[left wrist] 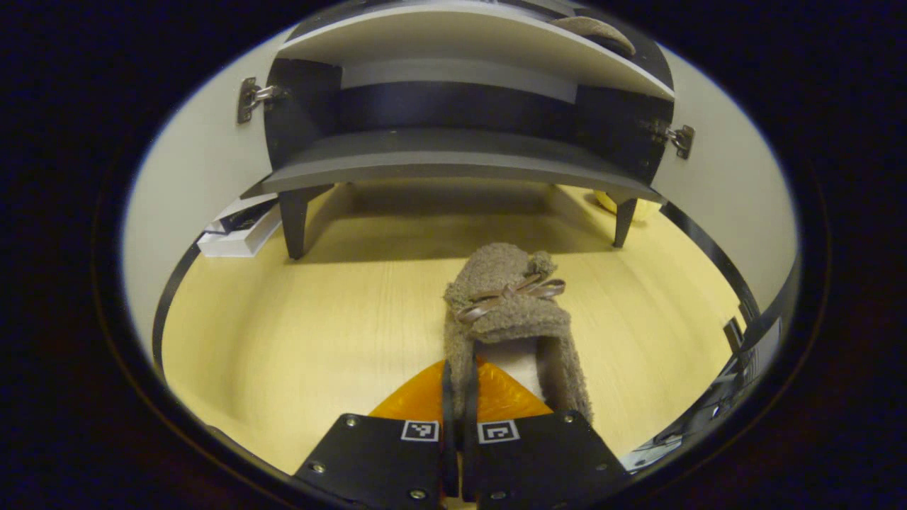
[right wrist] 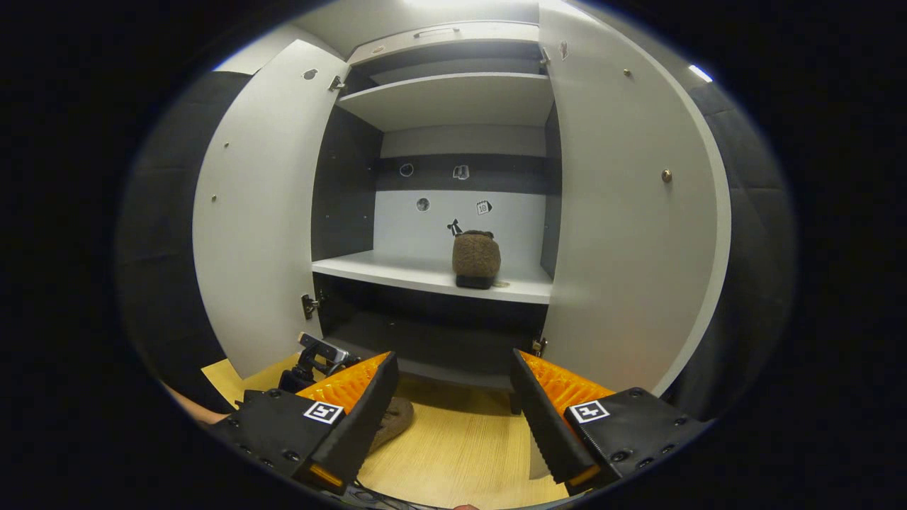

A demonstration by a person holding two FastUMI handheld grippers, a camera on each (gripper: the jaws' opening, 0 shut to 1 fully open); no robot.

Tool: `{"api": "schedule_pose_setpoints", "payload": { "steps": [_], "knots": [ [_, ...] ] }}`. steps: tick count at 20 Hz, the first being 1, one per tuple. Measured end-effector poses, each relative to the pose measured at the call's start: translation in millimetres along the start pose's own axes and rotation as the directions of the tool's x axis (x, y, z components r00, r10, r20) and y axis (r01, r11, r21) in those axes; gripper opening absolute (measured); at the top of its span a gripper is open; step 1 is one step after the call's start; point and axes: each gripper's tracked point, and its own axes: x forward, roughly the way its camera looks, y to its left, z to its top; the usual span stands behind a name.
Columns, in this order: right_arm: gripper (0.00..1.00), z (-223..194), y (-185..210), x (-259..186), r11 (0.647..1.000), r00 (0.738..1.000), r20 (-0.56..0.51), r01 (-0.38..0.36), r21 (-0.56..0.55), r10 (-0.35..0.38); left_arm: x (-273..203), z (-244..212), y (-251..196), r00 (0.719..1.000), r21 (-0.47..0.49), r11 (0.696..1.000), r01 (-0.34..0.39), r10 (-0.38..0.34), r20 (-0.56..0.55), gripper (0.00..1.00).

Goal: Grab one shoe with the right hand and put it into the shoe cabinet, grab the other shoe with the left hand and put it into the shoe cabinet; then close the right door with the right hand and the left door with the left hand.

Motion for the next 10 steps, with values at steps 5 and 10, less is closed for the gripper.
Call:
{"api": "schedule_pose_setpoints", "payload": {
  "steps": [5,10],
  "knots": [
    [1.00,1,-1,-7,1.000,1.000,0.010,-0.003,-0.026,0.003,-11,20,8,0.998,-0.021,0.999,-0.030,0.031,0.059,0.02],
    [1.00,3,1,-12,0.999,1.000,0.021,-0.015,-0.037,0.016,-28,47,13,0.985,0.006,0.999,-0.053,0.051,0.167,0.01]
  ]
}}
